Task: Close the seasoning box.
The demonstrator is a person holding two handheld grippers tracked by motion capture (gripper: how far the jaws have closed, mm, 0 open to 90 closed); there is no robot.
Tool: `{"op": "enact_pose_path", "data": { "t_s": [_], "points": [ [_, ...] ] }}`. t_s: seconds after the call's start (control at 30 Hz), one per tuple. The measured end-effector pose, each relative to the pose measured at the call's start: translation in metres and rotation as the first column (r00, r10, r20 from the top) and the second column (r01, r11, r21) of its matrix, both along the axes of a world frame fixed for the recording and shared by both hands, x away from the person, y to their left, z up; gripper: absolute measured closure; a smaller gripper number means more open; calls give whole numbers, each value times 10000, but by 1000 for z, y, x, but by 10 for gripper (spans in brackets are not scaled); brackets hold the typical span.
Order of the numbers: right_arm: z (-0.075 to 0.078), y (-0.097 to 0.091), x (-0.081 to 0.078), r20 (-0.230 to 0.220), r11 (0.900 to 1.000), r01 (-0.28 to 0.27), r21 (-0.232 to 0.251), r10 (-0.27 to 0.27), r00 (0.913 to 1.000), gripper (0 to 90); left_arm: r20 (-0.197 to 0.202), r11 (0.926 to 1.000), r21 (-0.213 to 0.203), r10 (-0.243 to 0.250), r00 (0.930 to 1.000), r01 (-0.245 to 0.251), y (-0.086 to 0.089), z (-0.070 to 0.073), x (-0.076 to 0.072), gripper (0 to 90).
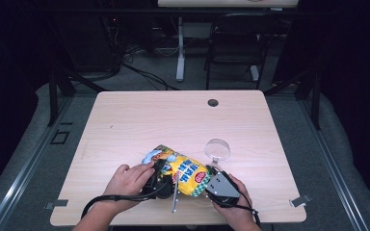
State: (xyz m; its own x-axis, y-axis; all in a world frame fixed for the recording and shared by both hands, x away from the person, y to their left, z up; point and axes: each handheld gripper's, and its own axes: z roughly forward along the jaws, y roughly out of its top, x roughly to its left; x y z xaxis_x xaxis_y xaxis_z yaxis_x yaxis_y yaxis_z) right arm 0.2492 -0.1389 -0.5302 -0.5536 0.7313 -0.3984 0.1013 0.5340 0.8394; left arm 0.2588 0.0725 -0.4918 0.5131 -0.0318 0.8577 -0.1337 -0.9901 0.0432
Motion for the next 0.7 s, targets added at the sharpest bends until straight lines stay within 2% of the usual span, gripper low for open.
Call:
{"op": "enact_pose_path", "data": {
  "t_s": [0.23, 0.27, 0.7],
  "points": [
    [0, 0, 0, -19, 10000, -17, -36, 17, 10000, 709, -314, 9992, -399, 57, 9995, -69, 2, -4, 1, 821],
    [0, 0, 0, -7, 10000, -21, -13, 21, 10000, 709, -379, 9998, -179, 79, 9992, -86, 3, -3, 1, 821],
    [0, 0, 1, 3, 10000, -42, 10, 42, 10000, 709, -928, 9928, -1172, 158, 9956, -267, 8, -9, 4, 823]
  ]
}}
